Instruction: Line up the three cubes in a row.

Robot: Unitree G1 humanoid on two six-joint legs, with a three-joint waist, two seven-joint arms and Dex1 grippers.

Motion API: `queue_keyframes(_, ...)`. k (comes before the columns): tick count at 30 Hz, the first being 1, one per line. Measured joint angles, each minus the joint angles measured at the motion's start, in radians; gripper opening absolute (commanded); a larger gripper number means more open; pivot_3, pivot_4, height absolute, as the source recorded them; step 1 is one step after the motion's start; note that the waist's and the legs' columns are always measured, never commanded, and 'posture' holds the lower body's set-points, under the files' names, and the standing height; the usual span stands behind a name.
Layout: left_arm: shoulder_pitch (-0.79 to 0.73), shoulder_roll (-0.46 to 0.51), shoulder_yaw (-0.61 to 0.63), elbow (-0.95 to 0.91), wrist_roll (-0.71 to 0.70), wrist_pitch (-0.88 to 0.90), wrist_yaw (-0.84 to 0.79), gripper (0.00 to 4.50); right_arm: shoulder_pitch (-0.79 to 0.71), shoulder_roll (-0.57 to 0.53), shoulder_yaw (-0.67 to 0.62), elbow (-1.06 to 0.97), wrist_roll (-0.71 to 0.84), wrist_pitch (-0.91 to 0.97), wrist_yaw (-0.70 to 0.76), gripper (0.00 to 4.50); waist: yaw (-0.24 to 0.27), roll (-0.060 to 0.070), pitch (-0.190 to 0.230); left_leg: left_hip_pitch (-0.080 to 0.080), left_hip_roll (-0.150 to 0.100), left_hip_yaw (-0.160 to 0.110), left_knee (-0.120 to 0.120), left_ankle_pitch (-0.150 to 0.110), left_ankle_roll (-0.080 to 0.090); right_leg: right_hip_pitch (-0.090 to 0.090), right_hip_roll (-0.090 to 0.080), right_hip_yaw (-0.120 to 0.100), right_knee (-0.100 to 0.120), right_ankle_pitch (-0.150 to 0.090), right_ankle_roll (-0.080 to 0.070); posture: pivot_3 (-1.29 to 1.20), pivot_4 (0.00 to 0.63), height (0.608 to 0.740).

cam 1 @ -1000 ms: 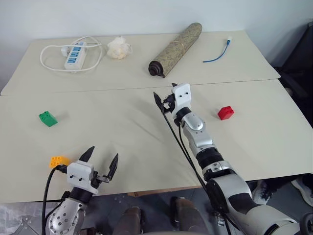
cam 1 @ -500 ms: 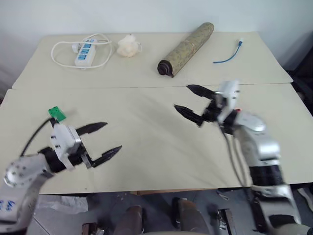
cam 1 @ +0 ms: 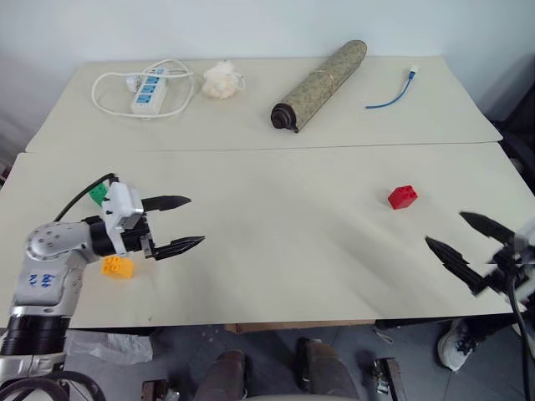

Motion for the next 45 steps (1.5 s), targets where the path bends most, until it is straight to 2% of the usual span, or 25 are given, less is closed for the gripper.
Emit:
queue_keyframes(4, -0.052, -0.043, -0.004, 0.045, 0.016, -0.038, -0.010, 4.48, 0.010, 0.036, -0.011, -0.019, 0.017, 0.006, -0.044, 4.50, -0.010, 0.000, 0.000, 0.004, 0.001, 0.005, 0.000, 0.000, 0.000, 0.000, 0.000, 0.006, 0.000, 0.000, 0.001, 0.00, 0.150, 0.740)
queue_keyframes(7, -0.056, -0.062, -0.006, 0.037, 0.013, -0.021, -0.006, 4.48, -0.124, 0.033, 0.059, -0.077, 0.027, 0.068, -0.132, 4.50, -0.028, 0.000, 0.000, 0.005, 0.002, 0.006, 0.000, 0.001, -0.002, -0.001, 0.000, 0.008, 0.002, 0.001, 0.001, 0.00, 0.150, 0.740)
queue_keyframes(11, -0.043, -0.059, -0.025, -0.010, 0.007, 0.036, -0.016, 4.48, -0.266, -0.014, 0.134, -0.087, 0.039, 0.209, -0.233, 4.50, -0.025, 0.000, 0.000, 0.003, 0.003, 0.004, 0.000, 0.002, -0.003, -0.002, 0.000, 0.013, 0.002, 0.000, 0.001, 0.00, 0.150, 0.740)
queue_keyframes(16, -0.046, -0.061, -0.022, -0.065, 0.001, 0.062, -0.002, 4.48, -0.482, -0.069, 0.286, -0.016, 0.013, 0.365, -0.289, 4.50, -0.014, 0.000, 0.000, 0.002, 0.001, 0.004, 0.000, 0.002, -0.002, -0.003, -0.001, 0.014, 0.001, 0.000, 0.001, 0.00, 0.150, 0.740)
queue_keyframes(21, -0.013, -0.059, -0.025, -0.102, 0.002, 0.077, 0.009, 4.48, -0.597, -0.019, 0.388, 0.136, -0.074, 0.356, -0.335, 4.50, -0.004, 0.000, 0.000, 0.001, 0.001, 0.004, 0.000, 0.002, -0.001, -0.003, -0.001, 0.013, 0.002, 0.001, 0.001, 0.00, 0.150, 0.740)
queue_keyframes(29, -0.002, -0.074, -0.028, -0.140, 0.002, 0.088, 0.046, 4.48, -0.681, 0.022, 0.422, 0.283, -0.186, 0.321, -0.434, 4.50, -0.004, 0.000, 0.000, 0.000, 0.000, 0.004, 0.000, 0.002, 0.000, -0.004, -0.001, 0.006, 0.002, 0.001, 0.001, 0.00, 0.150, 0.740)
queue_keyframes(37, -0.014, -0.080, -0.028, -0.154, -0.003, 0.105, 0.056, 4.48, -0.707, 0.031, 0.440, 0.357, -0.197, 0.347, -0.421, 4.50, -0.006, 0.000, 0.000, 0.000, 0.001, 0.004, 0.000, 0.002, 0.000, -0.004, 0.000, 0.004, 0.002, 0.001, 0.001, 0.00, 0.150, 0.740)
queue_keyframes(45, -0.015, -0.080, -0.025, -0.159, -0.003, 0.107, 0.055, 4.50, -0.727, 0.037, 0.440, 0.419, -0.197, 0.327, -0.373, 1.86, -0.007, 0.000, 0.000, 0.000, 0.001, 0.004, 0.000, 0.002, 0.000, -0.004, 0.000, 0.004, 0.002, 0.001, 0.001, 0.00, 0.150, 0.740)
